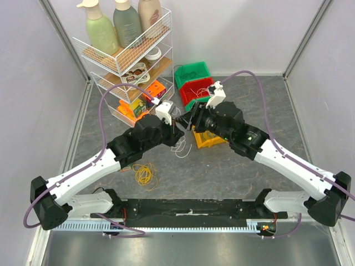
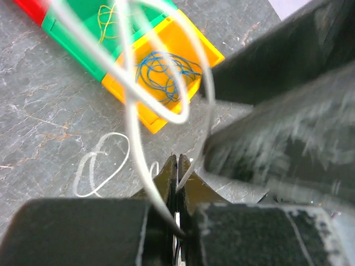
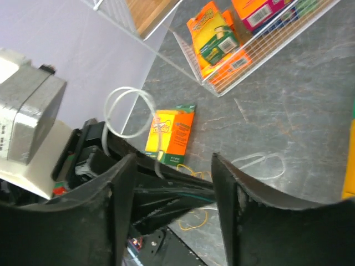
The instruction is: Untangle the cables
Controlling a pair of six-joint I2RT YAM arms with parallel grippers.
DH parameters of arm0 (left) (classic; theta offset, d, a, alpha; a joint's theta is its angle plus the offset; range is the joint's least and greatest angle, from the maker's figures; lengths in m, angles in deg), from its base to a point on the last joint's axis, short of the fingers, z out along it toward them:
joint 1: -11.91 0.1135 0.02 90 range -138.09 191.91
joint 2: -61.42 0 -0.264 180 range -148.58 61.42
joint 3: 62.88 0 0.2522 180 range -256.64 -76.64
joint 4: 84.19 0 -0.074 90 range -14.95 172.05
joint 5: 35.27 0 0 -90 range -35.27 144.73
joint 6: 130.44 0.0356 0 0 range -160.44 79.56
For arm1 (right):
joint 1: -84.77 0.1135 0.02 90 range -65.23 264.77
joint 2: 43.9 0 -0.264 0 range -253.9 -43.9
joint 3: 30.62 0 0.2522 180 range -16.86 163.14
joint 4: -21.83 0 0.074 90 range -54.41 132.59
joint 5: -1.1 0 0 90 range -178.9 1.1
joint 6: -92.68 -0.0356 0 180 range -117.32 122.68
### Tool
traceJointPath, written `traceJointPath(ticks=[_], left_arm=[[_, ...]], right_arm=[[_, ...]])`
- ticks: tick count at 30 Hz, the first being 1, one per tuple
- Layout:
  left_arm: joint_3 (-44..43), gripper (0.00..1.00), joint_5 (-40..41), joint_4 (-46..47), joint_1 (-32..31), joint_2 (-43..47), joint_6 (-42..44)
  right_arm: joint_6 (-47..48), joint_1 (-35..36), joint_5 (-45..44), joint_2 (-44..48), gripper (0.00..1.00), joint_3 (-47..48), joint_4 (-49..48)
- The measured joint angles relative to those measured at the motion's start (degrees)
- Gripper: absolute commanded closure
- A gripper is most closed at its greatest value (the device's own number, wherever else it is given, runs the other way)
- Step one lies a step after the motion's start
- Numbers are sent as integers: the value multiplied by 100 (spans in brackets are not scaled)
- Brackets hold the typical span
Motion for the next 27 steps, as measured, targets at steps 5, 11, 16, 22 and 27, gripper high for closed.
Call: traceJointPath(ticks=[5,11,16,22,27], left_arm=[[0,98,116,-365,72,203,-310],[-52,98,-195,-1106,691,385,-1235],[-46,98,-1252,-1342,1631,332,-2155],[107,98,-2063,-1340,1912,157,-2850],[321,98,-2310,-1290,1930,160,-3250]], right_arm=[[761,-1187,586,365,15,-63,369],[2218,-1996,1423,748,7,-636,614],[2896,-1272,2282,870,4,-1462,175],[2809,-256,2688,363,4,-1696,-1263],[2570,157,2605,-420,5,-1696,-2181]])
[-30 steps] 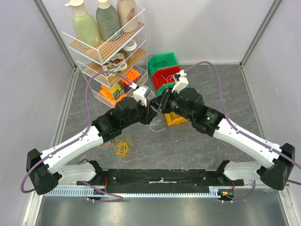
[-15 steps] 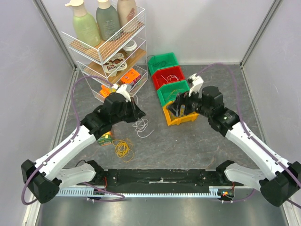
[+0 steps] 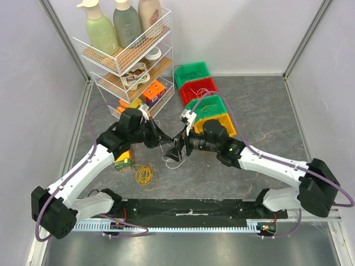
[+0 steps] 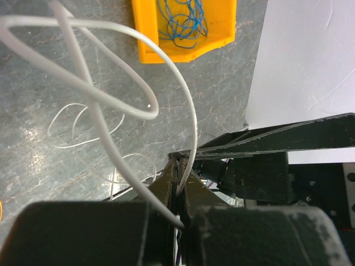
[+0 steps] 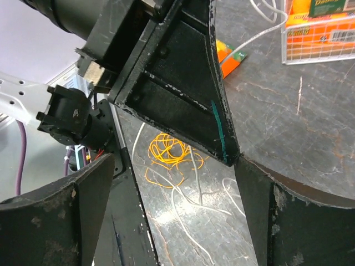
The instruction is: Untangle the cables
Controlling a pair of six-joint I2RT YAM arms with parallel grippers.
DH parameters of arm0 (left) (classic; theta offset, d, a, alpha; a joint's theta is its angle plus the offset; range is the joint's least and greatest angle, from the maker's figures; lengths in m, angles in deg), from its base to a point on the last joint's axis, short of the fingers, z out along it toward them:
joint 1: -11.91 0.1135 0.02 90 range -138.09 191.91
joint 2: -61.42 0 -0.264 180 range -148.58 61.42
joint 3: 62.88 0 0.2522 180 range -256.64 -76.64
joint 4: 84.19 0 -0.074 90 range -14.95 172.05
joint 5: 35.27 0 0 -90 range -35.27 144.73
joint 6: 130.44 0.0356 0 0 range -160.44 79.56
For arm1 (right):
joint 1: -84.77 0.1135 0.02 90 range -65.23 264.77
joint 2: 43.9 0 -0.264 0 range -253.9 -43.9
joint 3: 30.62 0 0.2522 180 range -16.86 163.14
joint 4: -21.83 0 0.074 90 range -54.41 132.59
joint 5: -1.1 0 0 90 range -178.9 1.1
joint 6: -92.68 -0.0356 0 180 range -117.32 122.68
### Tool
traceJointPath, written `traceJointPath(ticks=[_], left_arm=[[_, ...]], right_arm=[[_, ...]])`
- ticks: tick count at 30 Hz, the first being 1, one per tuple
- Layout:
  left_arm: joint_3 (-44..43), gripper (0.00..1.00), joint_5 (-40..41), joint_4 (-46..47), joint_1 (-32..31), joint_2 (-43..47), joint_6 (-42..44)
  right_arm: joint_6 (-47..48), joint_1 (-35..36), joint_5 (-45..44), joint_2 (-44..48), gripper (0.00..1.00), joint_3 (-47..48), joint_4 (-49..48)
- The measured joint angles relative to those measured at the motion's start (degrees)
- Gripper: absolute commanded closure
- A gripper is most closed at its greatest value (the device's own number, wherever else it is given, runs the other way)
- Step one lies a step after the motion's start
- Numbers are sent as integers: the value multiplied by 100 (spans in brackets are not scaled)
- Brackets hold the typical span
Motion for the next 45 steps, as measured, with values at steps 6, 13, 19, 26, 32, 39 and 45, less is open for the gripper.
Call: traceJointPath(ticks=[6,13,19,26,32,39,45], left_arm=[[195,98,-4,-46,48,61,-341],[208,98,103,-376,87,144,-535],[208,98,354,-579,76,151,-691],[201,98,470,-417,61,192,-741],[201,86,570,-407,55,219,-730],[201,20,730,-417,136,278,-470],[201,5,1427,-662,155,944,-24]], right_arm=[[-306,267,-319,-459,22,0,-415],[-387,785,-1982,-699,62,426,400],[-592,1045,-2564,-811,62,562,717],[-704,1156,-2446,-798,100,442,415],[-778,1222,-2197,-645,100,131,-299],[-940,1141,-1958,-496,100,-55,-544],[-1014,490,-1843,-354,100,-59,-435]])
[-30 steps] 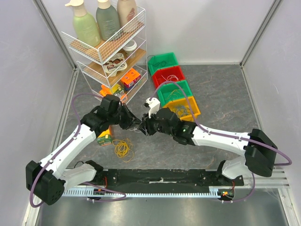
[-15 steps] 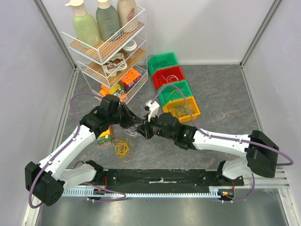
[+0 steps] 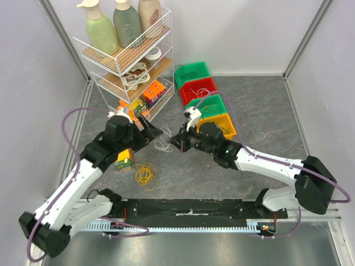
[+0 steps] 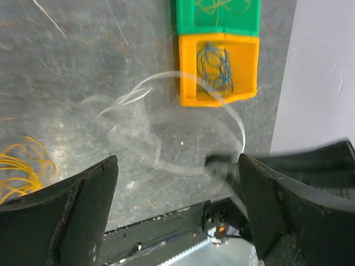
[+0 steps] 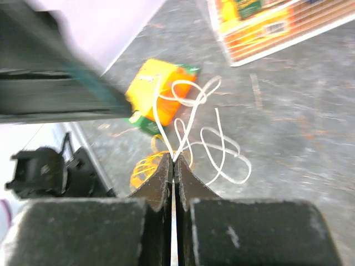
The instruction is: Untangle the cables
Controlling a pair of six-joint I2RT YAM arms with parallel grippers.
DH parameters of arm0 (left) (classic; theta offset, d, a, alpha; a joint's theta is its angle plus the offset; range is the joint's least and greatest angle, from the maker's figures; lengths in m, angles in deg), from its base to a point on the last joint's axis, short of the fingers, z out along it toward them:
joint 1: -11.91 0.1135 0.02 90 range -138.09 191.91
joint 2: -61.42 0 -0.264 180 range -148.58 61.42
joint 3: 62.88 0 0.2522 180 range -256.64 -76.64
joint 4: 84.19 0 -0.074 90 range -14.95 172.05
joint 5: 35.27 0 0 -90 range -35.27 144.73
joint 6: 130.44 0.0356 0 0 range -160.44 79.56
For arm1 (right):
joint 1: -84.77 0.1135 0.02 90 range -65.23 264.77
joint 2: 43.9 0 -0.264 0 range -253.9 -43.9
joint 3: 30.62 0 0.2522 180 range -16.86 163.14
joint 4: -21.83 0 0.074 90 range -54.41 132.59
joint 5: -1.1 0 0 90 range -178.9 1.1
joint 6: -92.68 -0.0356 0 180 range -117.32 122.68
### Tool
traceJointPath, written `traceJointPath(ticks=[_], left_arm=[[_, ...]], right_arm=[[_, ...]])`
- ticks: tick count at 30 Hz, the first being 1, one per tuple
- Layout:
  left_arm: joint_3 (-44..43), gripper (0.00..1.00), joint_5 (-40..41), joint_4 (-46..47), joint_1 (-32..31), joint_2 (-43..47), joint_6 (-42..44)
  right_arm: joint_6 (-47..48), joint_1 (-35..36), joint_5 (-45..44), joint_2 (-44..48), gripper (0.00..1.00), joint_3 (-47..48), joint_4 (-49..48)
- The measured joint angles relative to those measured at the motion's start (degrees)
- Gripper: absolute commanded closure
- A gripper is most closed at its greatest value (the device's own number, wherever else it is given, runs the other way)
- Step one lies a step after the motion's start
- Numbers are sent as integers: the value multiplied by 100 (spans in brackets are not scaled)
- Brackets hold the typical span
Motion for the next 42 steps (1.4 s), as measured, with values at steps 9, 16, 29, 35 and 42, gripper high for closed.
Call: traceJointPath(ticks=[9,16,29,35,42], left_arm=[[184,6,1283,-175,15,1803,577],[354,6,1316,-221,15,1880,850],[433,16,905,-267,15,1506,1239],[439,14,1080,-485,15,863,1165],[439,17,1217,-1043,15,-420,791]], right_arm=[[-221,-2037,214,-459,100,1082,968],[-426,-3176,466,-2015,100,2986,1043],[164,-3495,133,-3880,100,4468,1381],[557,-3482,-129,-3897,100,4409,1740],[831,-3482,-247,-4072,70,4811,2570]])
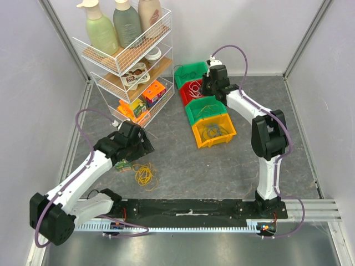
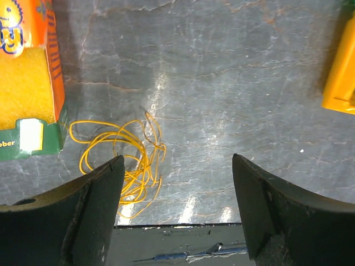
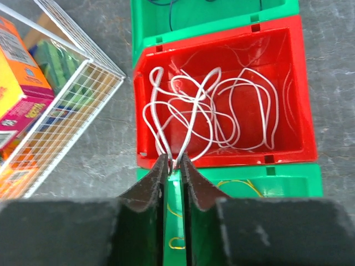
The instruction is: Untangle the cables
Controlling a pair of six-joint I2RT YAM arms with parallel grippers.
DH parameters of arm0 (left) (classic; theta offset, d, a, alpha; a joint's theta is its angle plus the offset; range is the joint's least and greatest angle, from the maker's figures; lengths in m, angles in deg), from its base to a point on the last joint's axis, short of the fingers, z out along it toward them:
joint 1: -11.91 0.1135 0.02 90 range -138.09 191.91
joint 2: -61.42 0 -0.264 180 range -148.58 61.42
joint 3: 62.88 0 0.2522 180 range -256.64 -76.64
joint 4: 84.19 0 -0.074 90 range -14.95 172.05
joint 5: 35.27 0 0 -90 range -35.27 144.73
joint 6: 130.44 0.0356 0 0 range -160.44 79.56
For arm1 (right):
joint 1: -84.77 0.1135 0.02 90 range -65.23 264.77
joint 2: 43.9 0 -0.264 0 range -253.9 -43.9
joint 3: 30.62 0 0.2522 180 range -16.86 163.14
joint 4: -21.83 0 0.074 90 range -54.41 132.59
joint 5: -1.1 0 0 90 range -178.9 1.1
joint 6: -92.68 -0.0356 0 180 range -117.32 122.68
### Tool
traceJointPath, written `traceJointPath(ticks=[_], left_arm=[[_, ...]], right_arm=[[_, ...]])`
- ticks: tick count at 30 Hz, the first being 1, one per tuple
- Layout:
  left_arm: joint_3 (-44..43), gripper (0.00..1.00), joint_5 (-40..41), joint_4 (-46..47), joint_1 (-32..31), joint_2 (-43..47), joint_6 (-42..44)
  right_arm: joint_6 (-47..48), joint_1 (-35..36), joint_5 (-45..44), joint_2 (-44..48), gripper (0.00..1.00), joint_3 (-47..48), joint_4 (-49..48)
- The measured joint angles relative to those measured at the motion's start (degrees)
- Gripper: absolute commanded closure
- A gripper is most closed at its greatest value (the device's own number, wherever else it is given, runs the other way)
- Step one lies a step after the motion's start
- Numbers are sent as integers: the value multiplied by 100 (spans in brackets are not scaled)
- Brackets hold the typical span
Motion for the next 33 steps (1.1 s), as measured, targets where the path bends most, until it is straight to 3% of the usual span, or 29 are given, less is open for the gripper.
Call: traceJointPath(ticks=[3,5,12,15,18,24,28,33], left_arm=[[0,17,-7,-151,0,-188,-120],[0,17,-4,-216,0,-186,-184],[118,27,-2,-251,-9,-92,-304],[280,30,2,-247,-92,-153,-369],[376,36,15,-247,-264,-455,-411],[378,63,103,-205,-658,-1091,-466],[328,98,101,-153,-804,-1351,-472],[-195,98,-24,2,-903,-1453,-367]], right_arm=[[105,0,-70,4,53,31,184],[157,2,-107,9,47,57,326],[275,48,-214,675,44,-133,776],[264,293,-186,1676,43,-1051,518],[269,984,-15,2647,43,-2168,76],[245,2697,442,3368,42,-4076,-538],[201,3042,564,3722,35,-5099,-601],[365,2997,343,4317,29,-5246,-509]])
